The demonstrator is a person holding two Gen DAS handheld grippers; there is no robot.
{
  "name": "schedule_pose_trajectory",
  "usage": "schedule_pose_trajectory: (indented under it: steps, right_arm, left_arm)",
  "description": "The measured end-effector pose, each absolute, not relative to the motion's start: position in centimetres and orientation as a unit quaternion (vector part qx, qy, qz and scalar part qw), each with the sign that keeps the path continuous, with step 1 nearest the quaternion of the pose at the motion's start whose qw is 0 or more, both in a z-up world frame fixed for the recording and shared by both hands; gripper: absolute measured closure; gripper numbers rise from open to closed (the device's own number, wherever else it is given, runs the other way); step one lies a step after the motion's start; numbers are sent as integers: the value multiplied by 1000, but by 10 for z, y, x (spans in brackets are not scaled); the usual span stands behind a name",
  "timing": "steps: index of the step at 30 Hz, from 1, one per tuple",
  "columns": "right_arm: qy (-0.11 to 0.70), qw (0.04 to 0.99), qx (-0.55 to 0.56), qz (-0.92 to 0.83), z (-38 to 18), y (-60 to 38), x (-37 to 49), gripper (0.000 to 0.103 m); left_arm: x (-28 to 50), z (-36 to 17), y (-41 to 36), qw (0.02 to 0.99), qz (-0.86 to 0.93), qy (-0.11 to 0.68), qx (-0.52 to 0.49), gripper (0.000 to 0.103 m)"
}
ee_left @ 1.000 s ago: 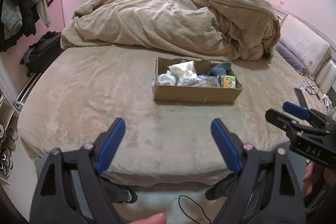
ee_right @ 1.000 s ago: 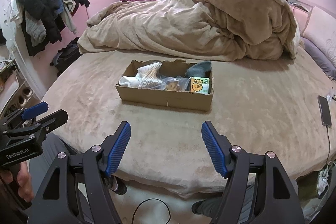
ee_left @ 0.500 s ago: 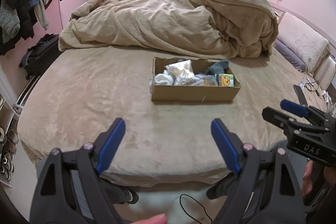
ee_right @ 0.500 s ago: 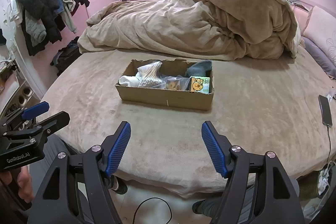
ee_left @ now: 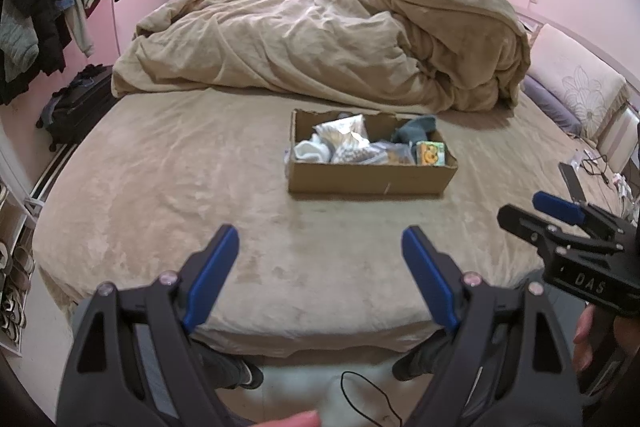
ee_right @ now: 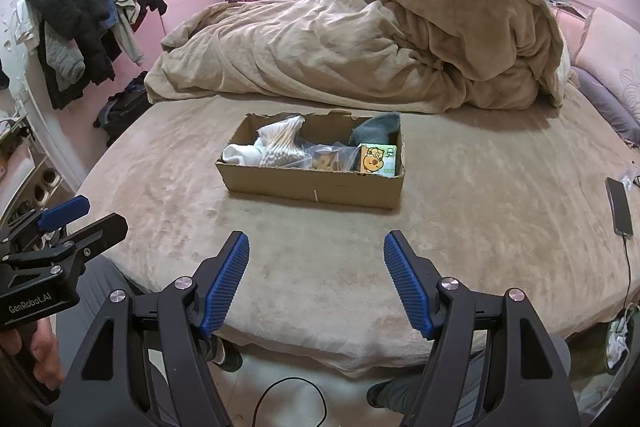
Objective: Organize objects
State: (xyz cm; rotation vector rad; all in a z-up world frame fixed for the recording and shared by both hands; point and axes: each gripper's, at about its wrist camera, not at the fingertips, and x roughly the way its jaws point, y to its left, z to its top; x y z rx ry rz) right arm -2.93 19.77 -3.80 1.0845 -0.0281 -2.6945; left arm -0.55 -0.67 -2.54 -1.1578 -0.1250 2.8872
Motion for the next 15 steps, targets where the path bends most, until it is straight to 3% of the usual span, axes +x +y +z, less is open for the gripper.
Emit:
schedule_pose_trajectory:
  steps: [15]
  right_arm:
    - [-11, 116, 374, -920, -40, 199, -30, 30]
  left_arm:
    - [-9, -25, -6, 13, 929, -39, -369, 18]
